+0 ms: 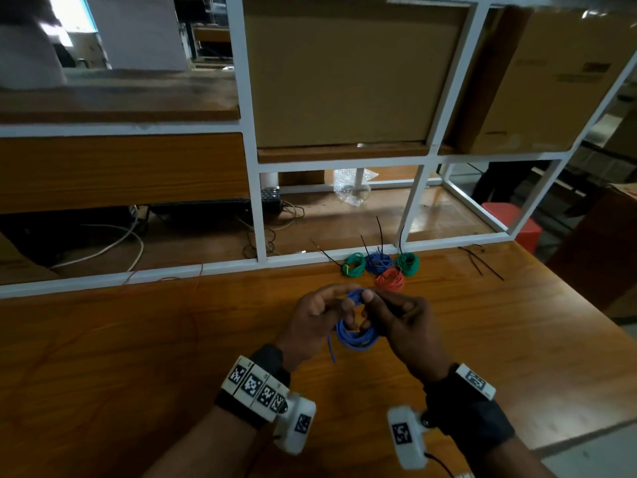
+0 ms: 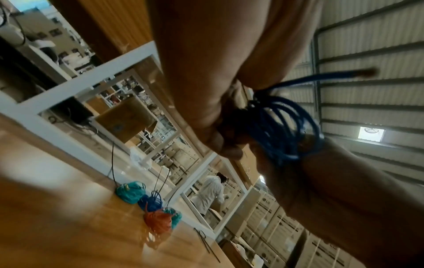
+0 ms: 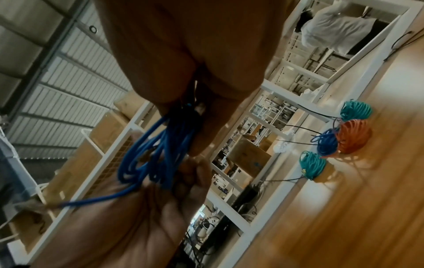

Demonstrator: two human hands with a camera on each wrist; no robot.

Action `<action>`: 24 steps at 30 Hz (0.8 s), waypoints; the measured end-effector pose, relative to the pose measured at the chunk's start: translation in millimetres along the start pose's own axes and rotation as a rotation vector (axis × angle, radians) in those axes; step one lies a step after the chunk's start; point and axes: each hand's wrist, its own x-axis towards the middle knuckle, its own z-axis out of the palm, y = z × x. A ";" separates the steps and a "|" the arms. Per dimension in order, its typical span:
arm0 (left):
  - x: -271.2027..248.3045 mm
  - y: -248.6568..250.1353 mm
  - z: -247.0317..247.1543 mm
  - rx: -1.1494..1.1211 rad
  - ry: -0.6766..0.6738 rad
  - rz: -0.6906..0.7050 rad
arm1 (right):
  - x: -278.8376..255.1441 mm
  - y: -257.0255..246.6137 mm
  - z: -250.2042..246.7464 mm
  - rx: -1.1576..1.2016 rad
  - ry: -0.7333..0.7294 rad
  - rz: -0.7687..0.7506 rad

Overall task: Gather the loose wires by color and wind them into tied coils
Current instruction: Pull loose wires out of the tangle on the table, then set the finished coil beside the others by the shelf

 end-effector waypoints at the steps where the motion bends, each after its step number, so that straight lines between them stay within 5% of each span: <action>1: -1.4 -3.8 0.8 0.010 0.053 0.004 | -1.2 3.5 2.7 -0.016 0.015 -0.005; 4: -1.9 -9.7 1.7 -0.100 0.131 -0.108 | -4.1 13.8 11.2 -0.035 0.064 -0.022; 8: 6.4 -20.8 -7.3 -0.327 0.036 -0.335 | -6.3 29.2 8.0 -0.021 0.160 0.070; 13: 37.2 -36.5 12.3 -0.230 0.054 -0.341 | 0.1 43.9 -15.2 -0.022 0.161 0.156; 19: 87.0 -63.7 68.2 -0.188 0.135 -0.356 | 36.2 86.9 -102.0 -0.211 -0.102 0.183; 24: 150.5 -89.3 124.9 -0.139 0.281 -0.357 | 86.4 143.9 -230.9 -0.358 -0.200 0.264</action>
